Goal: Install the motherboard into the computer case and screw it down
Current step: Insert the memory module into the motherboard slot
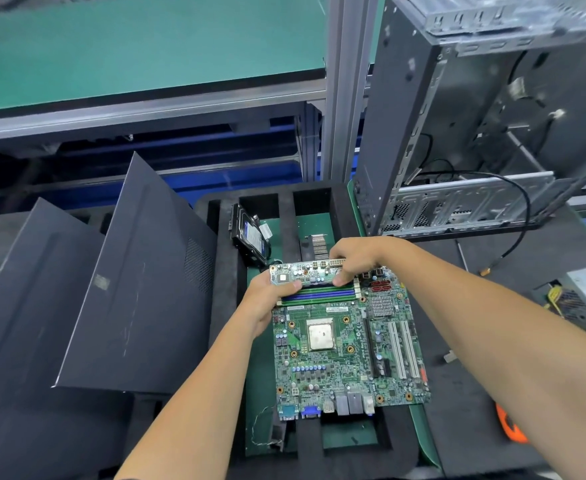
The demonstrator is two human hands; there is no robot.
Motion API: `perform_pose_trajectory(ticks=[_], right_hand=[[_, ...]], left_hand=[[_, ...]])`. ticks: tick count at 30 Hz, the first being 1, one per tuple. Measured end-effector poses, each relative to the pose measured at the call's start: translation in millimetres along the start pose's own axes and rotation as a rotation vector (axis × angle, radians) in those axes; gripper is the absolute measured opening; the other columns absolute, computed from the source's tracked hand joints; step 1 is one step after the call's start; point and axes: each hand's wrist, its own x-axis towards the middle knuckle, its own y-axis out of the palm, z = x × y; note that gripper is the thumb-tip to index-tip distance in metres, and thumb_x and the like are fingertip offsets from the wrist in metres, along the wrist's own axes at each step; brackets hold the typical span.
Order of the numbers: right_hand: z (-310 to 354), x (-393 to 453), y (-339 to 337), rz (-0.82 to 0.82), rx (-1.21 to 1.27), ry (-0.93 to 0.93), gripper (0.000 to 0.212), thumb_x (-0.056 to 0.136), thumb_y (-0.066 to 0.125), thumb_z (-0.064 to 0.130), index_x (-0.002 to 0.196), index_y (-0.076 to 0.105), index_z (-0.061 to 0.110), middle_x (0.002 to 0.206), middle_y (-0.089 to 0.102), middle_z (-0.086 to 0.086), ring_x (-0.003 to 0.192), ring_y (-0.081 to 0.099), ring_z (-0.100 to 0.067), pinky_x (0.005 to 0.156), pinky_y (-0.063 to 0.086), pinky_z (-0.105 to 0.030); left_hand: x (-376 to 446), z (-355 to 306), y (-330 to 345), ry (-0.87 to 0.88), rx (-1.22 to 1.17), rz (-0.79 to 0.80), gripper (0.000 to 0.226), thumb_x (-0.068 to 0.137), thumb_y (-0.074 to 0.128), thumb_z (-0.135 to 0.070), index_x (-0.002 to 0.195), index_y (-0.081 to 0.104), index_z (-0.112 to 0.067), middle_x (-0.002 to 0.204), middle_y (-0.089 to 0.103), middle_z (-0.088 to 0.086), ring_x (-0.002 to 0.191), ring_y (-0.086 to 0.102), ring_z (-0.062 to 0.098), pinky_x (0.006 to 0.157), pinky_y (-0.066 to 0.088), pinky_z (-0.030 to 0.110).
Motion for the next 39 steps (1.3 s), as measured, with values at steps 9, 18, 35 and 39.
perform_pose_trajectory(ticks=[9, 18, 35, 39], right_hand=[[3, -13, -4, 0.015, 0.093, -0.035, 0.085, 0.081, 0.067, 0.055, 0.146, 0.035, 0.010, 0.153, 0.034, -0.005, 0.138, 0.035, -0.026, 0.112, 0.031, -0.043], [6, -6, 10, -0.130, 0.031, 0.015, 0.082, 0.080, 0.072, 0.047, 0.144, 0.039, 0.007, 0.148, 0.041, -0.010, 0.134, 0.041, -0.029, 0.109, 0.035, -0.042], [3, -10, 12, -0.118, 0.071, 0.007, 0.079, 0.085, 0.069, 0.044, 0.146, 0.035, 0.007, 0.152, 0.035, -0.009, 0.137, 0.036, -0.028, 0.111, 0.031, -0.041], [4, -7, 15, -0.112, 0.072, 0.016, 0.078, 0.086, 0.068, 0.044, 0.146, 0.034, 0.007, 0.153, 0.034, -0.009, 0.138, 0.035, -0.028, 0.112, 0.031, -0.041]], left_hand=[[-1, 0, 0, 0.035, 0.033, 0.012, 0.036, 0.079, 0.076, -0.018, 0.112, 0.062, -0.013, 0.102, 0.073, 0.001, 0.096, 0.069, 0.018, 0.080, 0.050, 0.031], [4, 5, 5, 0.013, 0.036, -0.059, 0.032, 0.078, 0.077, -0.017, 0.108, 0.065, -0.013, 0.098, 0.074, 0.000, 0.096, 0.068, 0.020, 0.085, 0.049, 0.035], [-1, 2, -8, -0.127, 0.027, -0.026, 0.068, 0.086, 0.052, -0.060, 0.133, 0.052, -0.010, 0.136, 0.055, 0.006, 0.128, 0.048, 0.021, 0.110, 0.034, 0.044], [-2, 6, -18, -0.117, 0.004, -0.133, 0.047, 0.091, 0.049, -0.056, 0.107, 0.064, -0.014, 0.104, 0.069, 0.003, 0.095, 0.064, 0.014, 0.076, 0.051, 0.026]])
